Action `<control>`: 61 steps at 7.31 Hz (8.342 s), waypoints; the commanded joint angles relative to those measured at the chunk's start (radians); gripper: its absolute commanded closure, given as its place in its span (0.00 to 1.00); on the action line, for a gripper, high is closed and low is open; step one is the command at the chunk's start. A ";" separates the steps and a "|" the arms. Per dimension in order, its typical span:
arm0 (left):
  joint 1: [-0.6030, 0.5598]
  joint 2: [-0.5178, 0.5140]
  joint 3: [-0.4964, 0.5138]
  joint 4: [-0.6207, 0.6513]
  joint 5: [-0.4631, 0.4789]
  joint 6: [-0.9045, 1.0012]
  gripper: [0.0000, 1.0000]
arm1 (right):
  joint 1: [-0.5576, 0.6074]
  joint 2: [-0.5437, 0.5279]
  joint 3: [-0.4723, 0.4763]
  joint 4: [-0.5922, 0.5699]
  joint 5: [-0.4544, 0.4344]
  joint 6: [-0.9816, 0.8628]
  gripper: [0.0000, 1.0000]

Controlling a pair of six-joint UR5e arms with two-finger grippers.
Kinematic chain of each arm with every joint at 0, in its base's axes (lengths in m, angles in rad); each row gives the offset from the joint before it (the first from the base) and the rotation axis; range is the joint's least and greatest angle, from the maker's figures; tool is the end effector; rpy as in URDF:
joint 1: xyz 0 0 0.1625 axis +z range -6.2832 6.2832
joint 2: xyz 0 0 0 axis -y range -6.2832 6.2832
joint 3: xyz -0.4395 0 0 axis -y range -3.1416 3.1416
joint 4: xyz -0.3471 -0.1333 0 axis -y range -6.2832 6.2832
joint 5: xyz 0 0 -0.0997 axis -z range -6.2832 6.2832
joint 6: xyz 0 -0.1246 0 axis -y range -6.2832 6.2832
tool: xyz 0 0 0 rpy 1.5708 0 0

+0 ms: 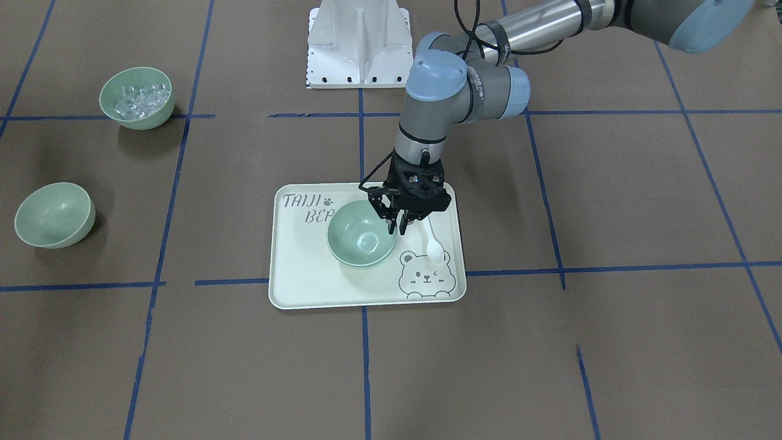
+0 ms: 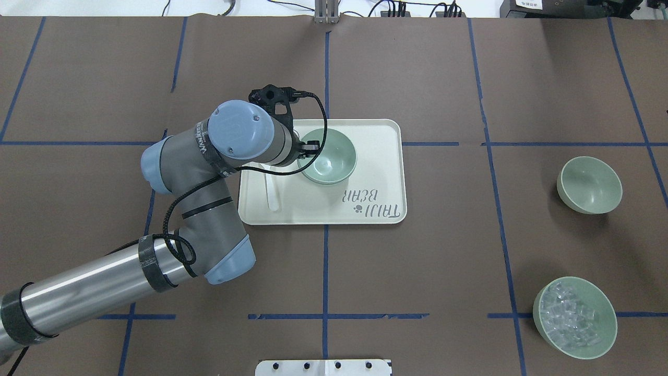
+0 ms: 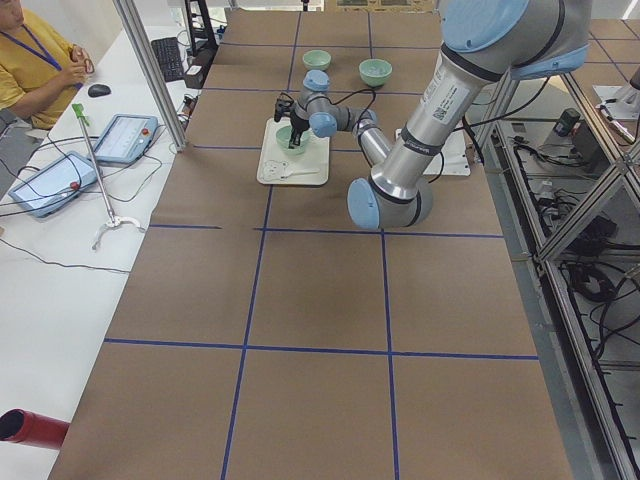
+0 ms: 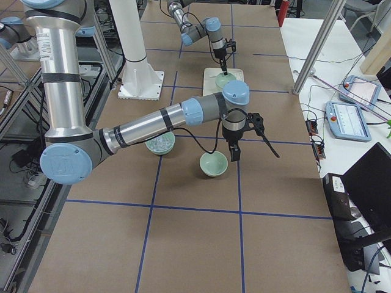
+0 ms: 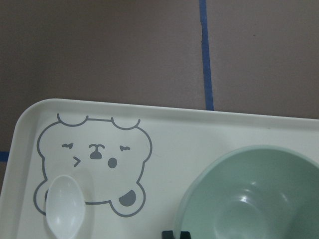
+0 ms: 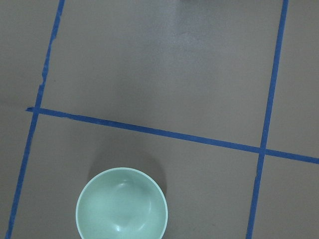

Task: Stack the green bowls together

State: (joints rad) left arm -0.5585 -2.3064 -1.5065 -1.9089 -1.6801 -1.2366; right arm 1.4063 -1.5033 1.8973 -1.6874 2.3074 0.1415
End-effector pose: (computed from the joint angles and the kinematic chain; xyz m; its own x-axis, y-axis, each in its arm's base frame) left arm 0.5511 -0.4855 0.2540 0.5736 0.0261 -0.8187 0.2755 0.9351 0.2228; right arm -0.0283 -0.4731 0.5292 0.7158 -0.1660 0.6783 0.0571 0.9820 0.1800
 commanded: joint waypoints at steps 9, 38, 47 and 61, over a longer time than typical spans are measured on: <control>-0.947 0.695 -0.158 0.044 -0.530 1.318 0.00 | -0.179 -0.074 -0.283 0.513 -0.033 0.255 0.04; -0.959 0.702 -0.185 0.045 -0.567 1.244 0.00 | -0.794 0.670 -0.362 0.296 -0.427 1.133 1.00; -0.960 0.725 -0.173 0.045 -0.590 1.249 0.00 | -0.625 0.646 -0.258 0.059 -0.285 0.840 0.00; -1.031 0.800 -0.144 0.165 -0.662 1.241 0.00 | 0.189 -0.069 -0.207 -0.028 0.010 -0.287 0.00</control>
State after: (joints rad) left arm -1.5879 -1.5113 -1.6466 -1.7451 -2.3487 0.0073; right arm 1.5854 -1.5701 1.6882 -1.7168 2.3220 -0.1420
